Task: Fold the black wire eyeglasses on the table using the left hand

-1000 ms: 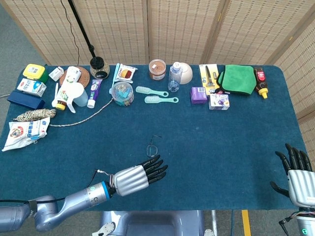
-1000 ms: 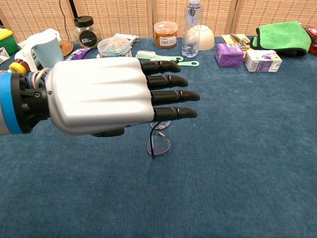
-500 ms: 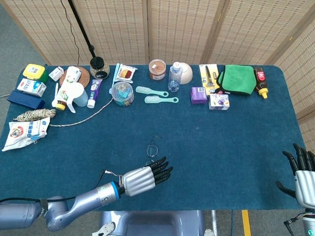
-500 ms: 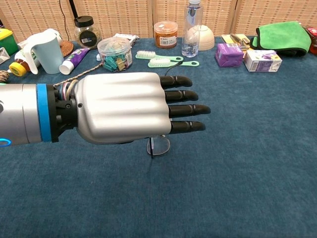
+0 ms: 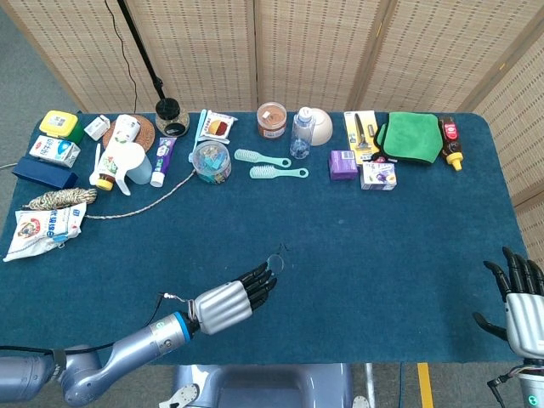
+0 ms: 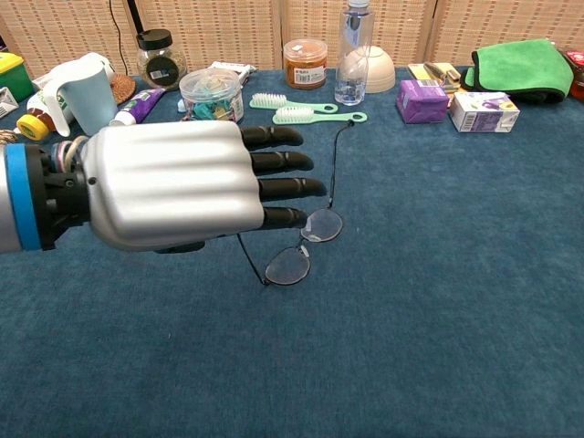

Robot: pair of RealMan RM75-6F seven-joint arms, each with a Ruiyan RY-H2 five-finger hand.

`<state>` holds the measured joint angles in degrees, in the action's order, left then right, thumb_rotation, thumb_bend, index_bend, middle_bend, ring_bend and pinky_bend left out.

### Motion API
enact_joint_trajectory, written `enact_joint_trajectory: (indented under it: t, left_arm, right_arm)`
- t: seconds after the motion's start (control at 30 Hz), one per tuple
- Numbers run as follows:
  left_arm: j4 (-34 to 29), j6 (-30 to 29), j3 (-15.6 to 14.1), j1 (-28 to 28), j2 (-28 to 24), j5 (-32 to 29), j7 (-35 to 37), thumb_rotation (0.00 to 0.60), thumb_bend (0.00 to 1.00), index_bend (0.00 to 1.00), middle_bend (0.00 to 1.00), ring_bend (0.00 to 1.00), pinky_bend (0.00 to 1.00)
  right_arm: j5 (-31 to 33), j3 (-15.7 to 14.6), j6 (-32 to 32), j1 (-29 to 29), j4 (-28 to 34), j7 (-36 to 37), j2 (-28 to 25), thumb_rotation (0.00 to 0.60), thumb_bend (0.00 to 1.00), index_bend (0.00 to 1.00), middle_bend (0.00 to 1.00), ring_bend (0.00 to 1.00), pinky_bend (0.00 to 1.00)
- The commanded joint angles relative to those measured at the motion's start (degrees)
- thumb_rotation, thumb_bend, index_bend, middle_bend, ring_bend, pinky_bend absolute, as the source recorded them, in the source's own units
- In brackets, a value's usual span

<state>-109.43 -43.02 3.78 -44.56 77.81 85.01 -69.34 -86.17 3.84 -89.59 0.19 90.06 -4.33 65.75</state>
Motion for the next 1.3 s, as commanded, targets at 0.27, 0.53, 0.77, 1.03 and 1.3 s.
enact_joint_trajectory:
  t: [0.27, 0.53, 0.77, 1.03, 1.3]
  left_arm:
    - [2.45, -4.94, -1.58, 2.35, -1.5, -0.94, 6.75, 0.592, 0.26, 0.17, 0.09, 0.06, 0.0]
    - [4.63, -7.66, -0.6, 3.52, -1.07, -4.66, 13.4, 0.594, 0.26, 0.16, 0.09, 0.06, 0.0]
    - [6.36, -8.4, -0.56, 3.97, -1.18, -8.61, 16.7, 0.594, 0.26, 0.15, 0.09, 0.06, 0.0]
    - [6.93, -8.57, -2.54, 4.98, -3.06, -11.94, 18.77, 0.595, 0.26, 0.15, 0.09, 0.06, 0.0]
    - [7.94, -8.17, -4.49, 5.55, -4.95, -15.84, 19.72, 0.595, 0.26, 0.14, 0.09, 0.06, 0.0]
  right_arm:
    - [-0.33, -0.14, -0.15, -0.02, 1.91, -2.25, -0.41, 0.6, 0.0, 0.19, 0.02, 0.05, 0.06]
    - [-0.44, -0.32, -0.24, -0.15, 3.72, -4.27, -0.7, 0.6, 0.0, 0.2, 0.02, 0.05, 0.06]
    - [-0.54, -0.27, -0.72, -0.37, 5.27, -5.93, -1.23, 0.6, 0.0, 0.2, 0.02, 0.05, 0.06]
    - [-0.79, -0.35, -0.59, -0.27, 6.45, -7.28, -1.27, 0.6, 0.0, 0.2, 0.02, 0.05, 0.06]
    - [-1.15, -0.54, -0.49, -0.21, 7.44, -8.5, -1.18, 0.6, 0.0, 0.2, 0.02, 0.05, 0.06]
